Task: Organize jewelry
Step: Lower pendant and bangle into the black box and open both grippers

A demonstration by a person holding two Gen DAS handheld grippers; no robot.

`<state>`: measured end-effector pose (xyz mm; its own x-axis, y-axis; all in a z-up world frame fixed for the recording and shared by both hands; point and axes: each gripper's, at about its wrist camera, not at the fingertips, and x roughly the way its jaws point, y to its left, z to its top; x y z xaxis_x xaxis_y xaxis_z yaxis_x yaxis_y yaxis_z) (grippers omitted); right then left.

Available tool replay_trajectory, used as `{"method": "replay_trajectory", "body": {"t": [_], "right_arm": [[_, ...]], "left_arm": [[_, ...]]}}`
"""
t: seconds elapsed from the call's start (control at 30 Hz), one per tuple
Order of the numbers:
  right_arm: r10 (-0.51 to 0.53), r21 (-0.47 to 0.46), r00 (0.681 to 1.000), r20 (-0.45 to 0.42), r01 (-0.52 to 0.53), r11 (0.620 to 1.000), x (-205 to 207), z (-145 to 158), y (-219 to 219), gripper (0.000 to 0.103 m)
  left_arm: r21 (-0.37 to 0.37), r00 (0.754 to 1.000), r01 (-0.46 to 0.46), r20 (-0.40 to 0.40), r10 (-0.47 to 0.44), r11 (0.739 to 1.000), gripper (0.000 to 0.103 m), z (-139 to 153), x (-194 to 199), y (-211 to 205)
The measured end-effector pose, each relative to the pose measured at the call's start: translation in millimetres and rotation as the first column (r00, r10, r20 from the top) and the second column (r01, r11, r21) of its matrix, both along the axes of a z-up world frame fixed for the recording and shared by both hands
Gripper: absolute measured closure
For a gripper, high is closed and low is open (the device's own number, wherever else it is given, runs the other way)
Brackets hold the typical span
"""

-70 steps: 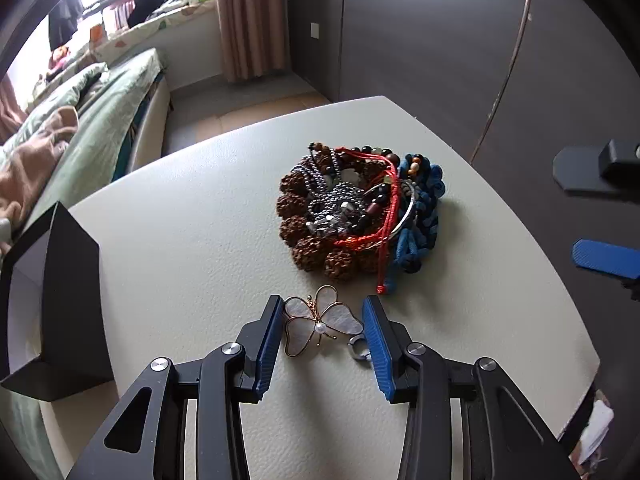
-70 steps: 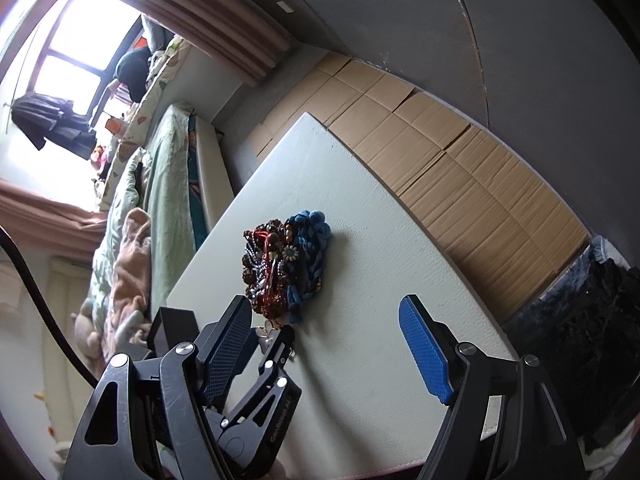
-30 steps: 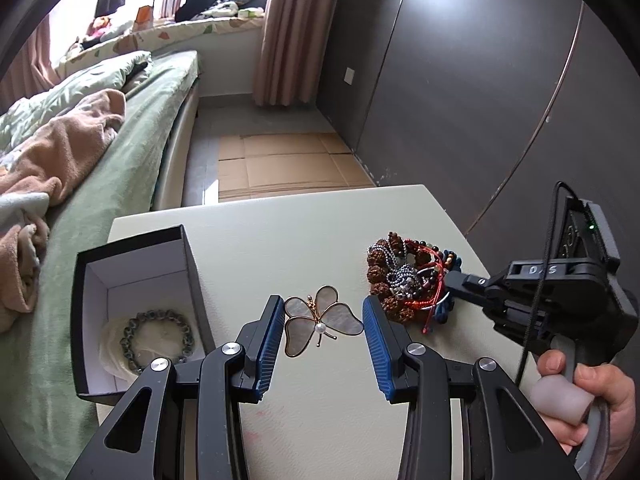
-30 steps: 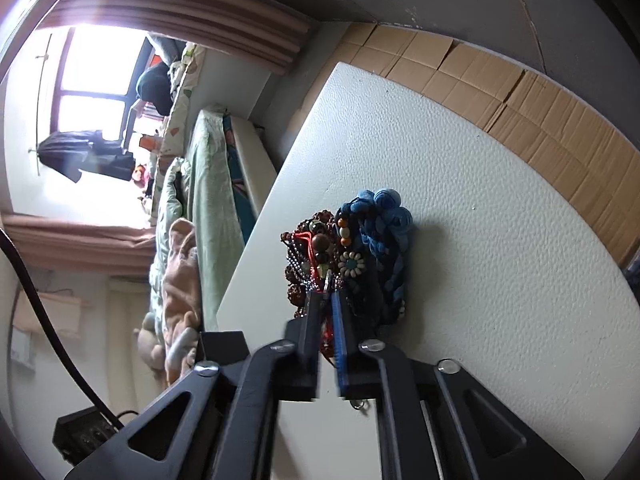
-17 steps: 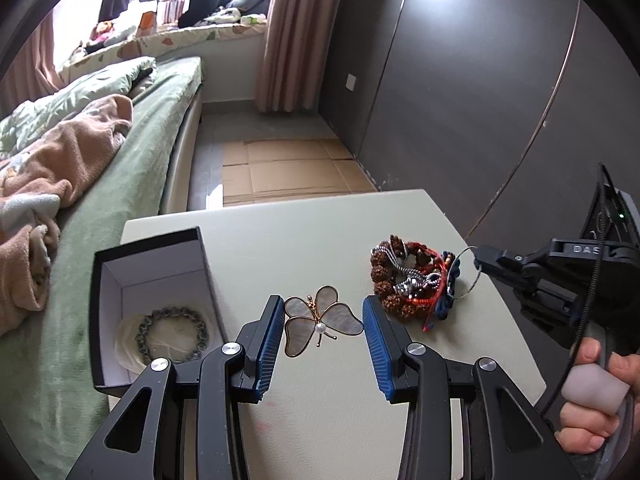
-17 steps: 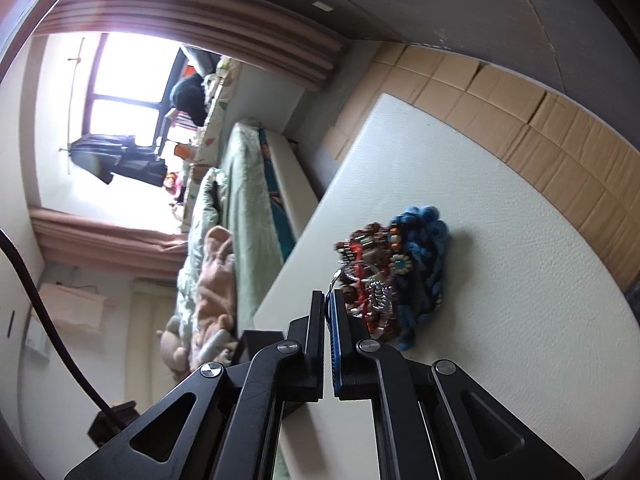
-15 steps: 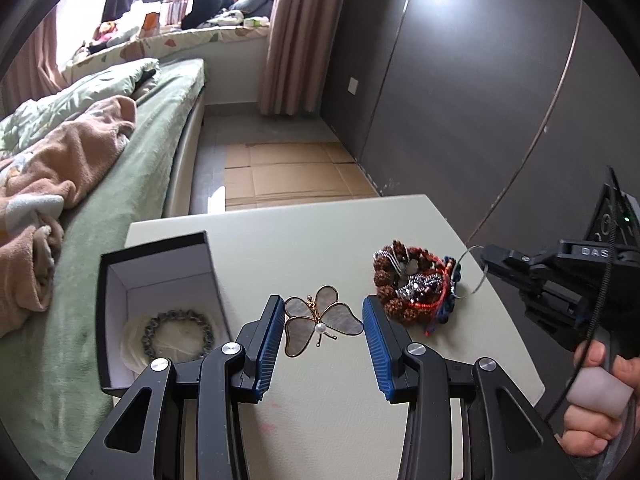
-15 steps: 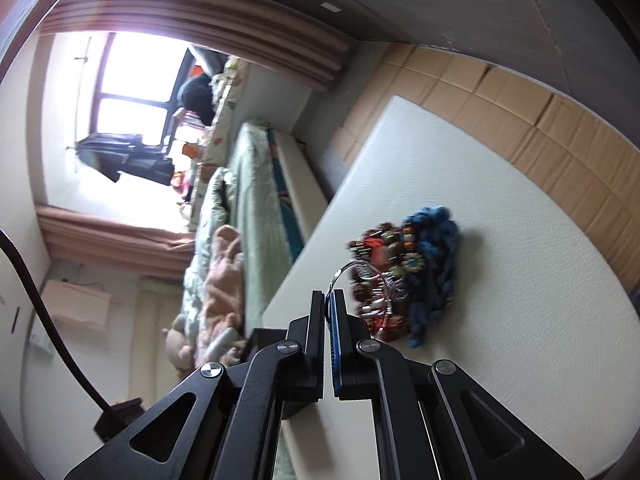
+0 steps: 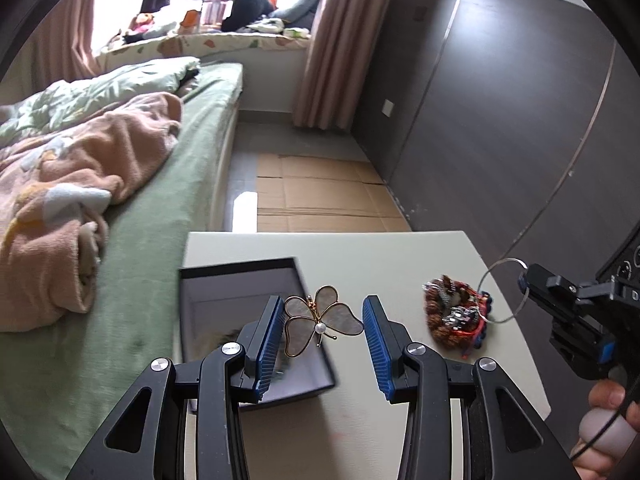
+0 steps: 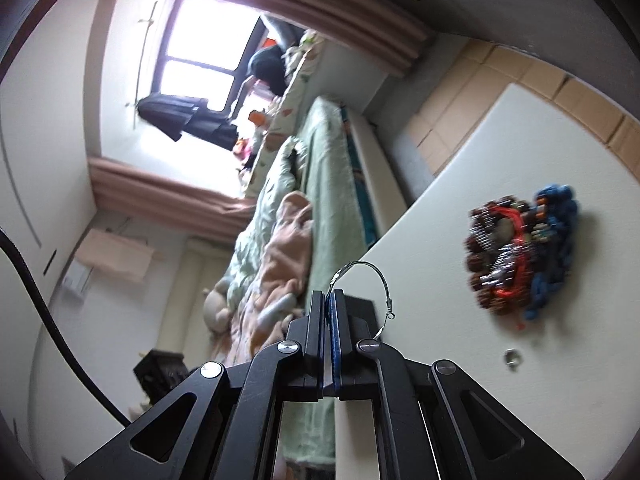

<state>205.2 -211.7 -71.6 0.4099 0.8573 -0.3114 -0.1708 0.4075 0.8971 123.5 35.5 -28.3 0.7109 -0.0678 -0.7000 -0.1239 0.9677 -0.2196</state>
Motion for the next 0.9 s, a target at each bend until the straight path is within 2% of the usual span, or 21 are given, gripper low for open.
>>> {"method": "replay_trajectory", "body": {"t": [0.07,0.3,0.37,0.43,0.47,0.9], "right_arm": [[0.021,-0.005,1.0,0.011,-0.021,1.0,-1,2,11,0.098],[0.082,-0.019,0.996,0.03,-0.082,0.996,-6,3,46,0.098],[0.101,-0.024,0.994,0.034,-0.101,0.995,-6,2,60,0.098],[0.119,-0.022,0.992,0.036,-0.118,0.993,-6,1,70,0.098],[0.131,-0.026,0.991,0.036,-0.13,0.991,-6,1,77,0.098],[0.215,-0.093,0.976,0.016,-0.213,0.973,-11,-15,127,0.098]], "left_arm": [[-0.001,1.0,-0.017,-0.003,0.017,1.0,0.061,0,-1,9],[-0.1,0.997,-0.07,0.005,0.071,0.993,0.06,0,-2,42],[-0.123,0.997,-0.073,-0.006,0.073,0.99,0.051,-1,-1,46],[-0.158,0.996,-0.091,-0.025,0.088,0.983,0.022,-4,-2,52],[-0.176,0.995,-0.101,-0.027,0.098,0.979,0.019,-5,-3,55],[-0.208,0.973,-0.23,-0.037,0.228,0.951,0.019,-1,-15,90]]}}
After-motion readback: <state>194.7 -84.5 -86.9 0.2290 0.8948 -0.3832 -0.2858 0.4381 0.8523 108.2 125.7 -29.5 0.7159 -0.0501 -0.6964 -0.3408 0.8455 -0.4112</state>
